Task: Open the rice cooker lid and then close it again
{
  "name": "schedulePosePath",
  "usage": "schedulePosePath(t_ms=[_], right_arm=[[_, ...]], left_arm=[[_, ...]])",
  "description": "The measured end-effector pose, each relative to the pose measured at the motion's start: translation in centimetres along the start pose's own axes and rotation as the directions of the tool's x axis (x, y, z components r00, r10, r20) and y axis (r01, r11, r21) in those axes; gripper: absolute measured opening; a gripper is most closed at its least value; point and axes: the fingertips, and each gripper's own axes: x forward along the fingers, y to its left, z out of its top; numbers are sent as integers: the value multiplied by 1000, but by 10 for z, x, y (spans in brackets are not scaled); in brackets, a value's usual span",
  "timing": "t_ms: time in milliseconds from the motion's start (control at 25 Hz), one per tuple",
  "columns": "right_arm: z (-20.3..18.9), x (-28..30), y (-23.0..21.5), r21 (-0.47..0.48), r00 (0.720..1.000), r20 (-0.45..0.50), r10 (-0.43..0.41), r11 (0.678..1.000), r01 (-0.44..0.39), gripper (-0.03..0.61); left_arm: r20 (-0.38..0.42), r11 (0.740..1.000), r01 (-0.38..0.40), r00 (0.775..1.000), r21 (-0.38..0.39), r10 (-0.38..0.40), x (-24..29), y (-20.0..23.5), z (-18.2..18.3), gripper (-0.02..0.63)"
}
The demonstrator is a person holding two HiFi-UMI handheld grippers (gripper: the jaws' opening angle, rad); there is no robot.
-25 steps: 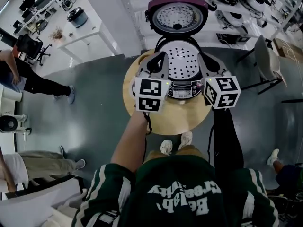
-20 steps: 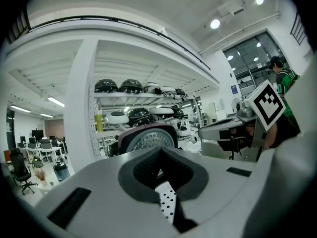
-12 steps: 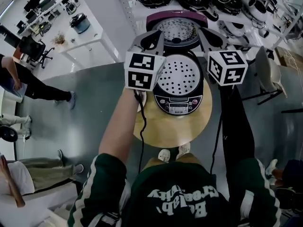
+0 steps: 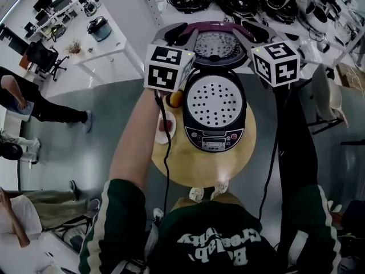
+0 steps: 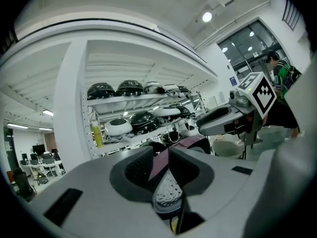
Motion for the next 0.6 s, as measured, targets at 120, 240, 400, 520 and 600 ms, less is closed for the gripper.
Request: schedulePosePath(t_ms=[120,240,400,520,600], right_arm=[[3,12,-13,4,1000,-8,-18,1000,18,132],[7,27,-30,19,998,-40,-37,999,38,132],[-11,47,-42,38,988,-151,-39,998,45,143],[-21,49,-44,84,983,-178,-35,995,50,109],[-20,47,-41,140,985,-170,-13,990,37,77]], left_arm=[[-20,1000,-11,1000,11,11,14,10,0,93],[-50,1000,-21,999,-5,21,32,20,3,74],[-140,1000,-21,990,0,21,50,26,-10,78],[-191,999,-23,982,-26,17,56,27,-25,72],[-189,998,-16,982,-64,3,56,25,-24,43]])
